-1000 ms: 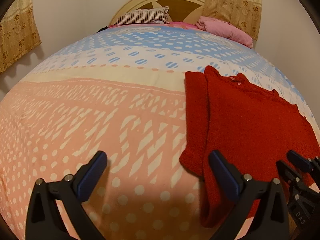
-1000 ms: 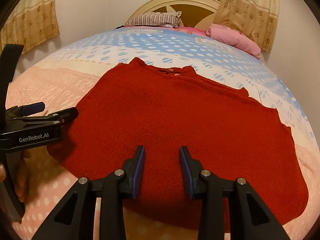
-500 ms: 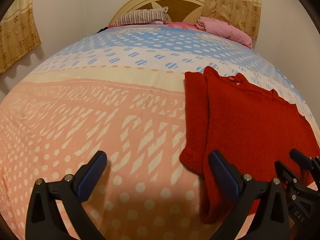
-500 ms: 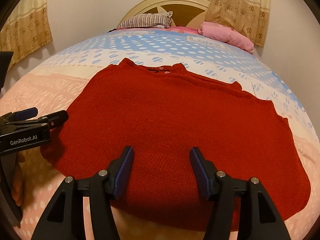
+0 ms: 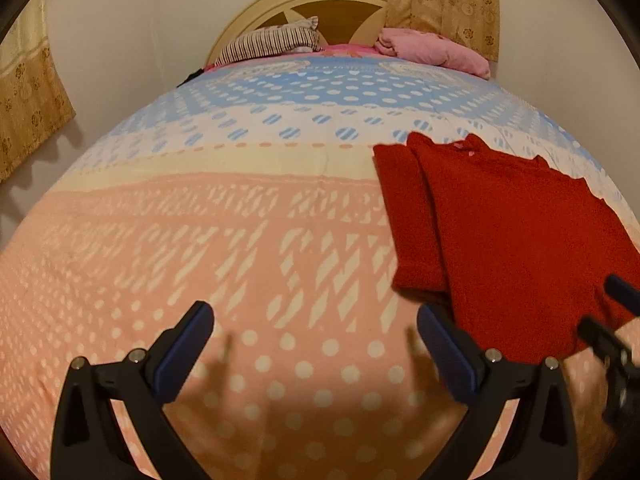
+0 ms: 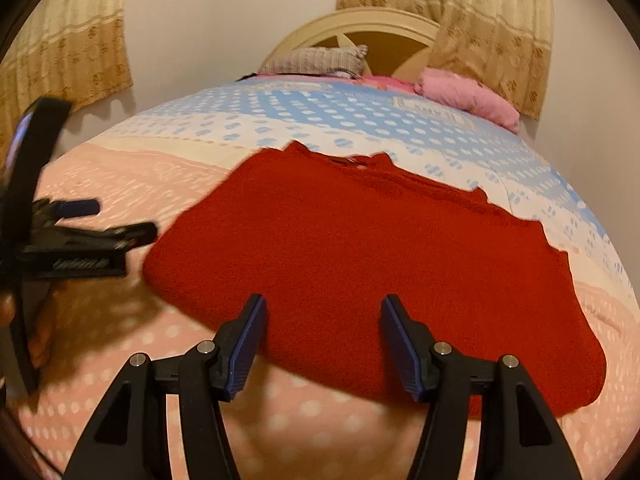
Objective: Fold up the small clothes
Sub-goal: 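Move both tools to one side edge of the folded cardigan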
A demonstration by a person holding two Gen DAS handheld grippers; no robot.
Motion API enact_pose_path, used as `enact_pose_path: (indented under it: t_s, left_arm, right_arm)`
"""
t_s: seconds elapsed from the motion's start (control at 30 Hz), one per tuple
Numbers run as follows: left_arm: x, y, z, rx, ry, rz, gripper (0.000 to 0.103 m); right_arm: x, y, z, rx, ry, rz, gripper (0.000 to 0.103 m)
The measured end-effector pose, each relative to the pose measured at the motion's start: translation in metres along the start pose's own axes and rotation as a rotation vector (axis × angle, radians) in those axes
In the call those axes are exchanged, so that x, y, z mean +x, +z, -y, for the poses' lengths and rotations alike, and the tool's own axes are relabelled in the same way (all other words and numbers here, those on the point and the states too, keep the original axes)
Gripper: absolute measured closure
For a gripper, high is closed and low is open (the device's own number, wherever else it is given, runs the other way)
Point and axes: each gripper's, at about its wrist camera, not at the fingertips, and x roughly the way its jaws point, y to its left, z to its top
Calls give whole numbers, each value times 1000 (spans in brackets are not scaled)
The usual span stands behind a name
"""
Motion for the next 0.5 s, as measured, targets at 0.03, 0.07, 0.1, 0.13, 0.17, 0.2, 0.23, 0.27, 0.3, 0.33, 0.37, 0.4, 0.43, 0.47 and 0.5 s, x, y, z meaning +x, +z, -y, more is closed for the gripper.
enact_pose_path:
  t_s: [0.03, 0.07, 0.1, 0.13, 0.17, 0.2, 0.23, 0.27, 0.3, 0.33, 0.37, 0.4, 0.43, 0.47, 0.5]
  left_arm:
    - [0, 2, -1, 4, 0, 0, 0]
    - [1, 5, -2, 9, 3, -2, 0]
    - [2, 9, -3, 16, 11, -3, 0]
    - [2, 10, -4, 21, 14, 0, 0]
    - [2, 12, -5, 28, 15, 4, 0]
    - [3, 16, -5, 36, 19, 5, 0]
    - [3, 18, -6, 37, 17, 5, 0]
    - [5, 21, -7, 33, 3, 2, 0]
    - [6, 23, -9, 24, -15, -3, 0]
    - [8, 25, -11, 11, -34, -10, 0]
    - [10, 29, -13, -7, -56, -18, 0]
    - [12, 31, -15, -23, -78, -23, 0]
    - [14, 33, -16, -34, -97, -26, 0]
    - [17, 36, -18, -55, -131, -30, 0]
    - [18, 38, -20, -71, -155, -34, 0]
  right_arm:
    - [-3, 0, -7, -24, 9, 8, 42]
    - [-5, 0, -11, -39, 7, 13, 42]
    - [-6, 1, -16, -54, 7, 15, 42]
    - [-6, 1, -21, -67, 10, 13, 42]
    - [-6, 1, -23, -74, 10, 8, 42]
    - [-5, 2, -27, -81, 12, 1, 42]
    - [-5, 2, -30, -86, 19, 0, 42]
    - [-5, 2, -33, -91, 26, 1, 42]
    - [-5, 2, -36, -100, 28, 2, 42]
    - [-5, 2, -40, -113, 25, 2, 42]
    - [-5, 1, -43, -122, 23, -2, 42]
    - [-5, 1, -46, -129, 24, -5, 42]
    - [-4, 1, -48, -138, 25, -6, 42]
    - [-4, 1, -51, -146, 23, -4, 42]
    - [-4, 1, -53, -154, 18, -1, 42]
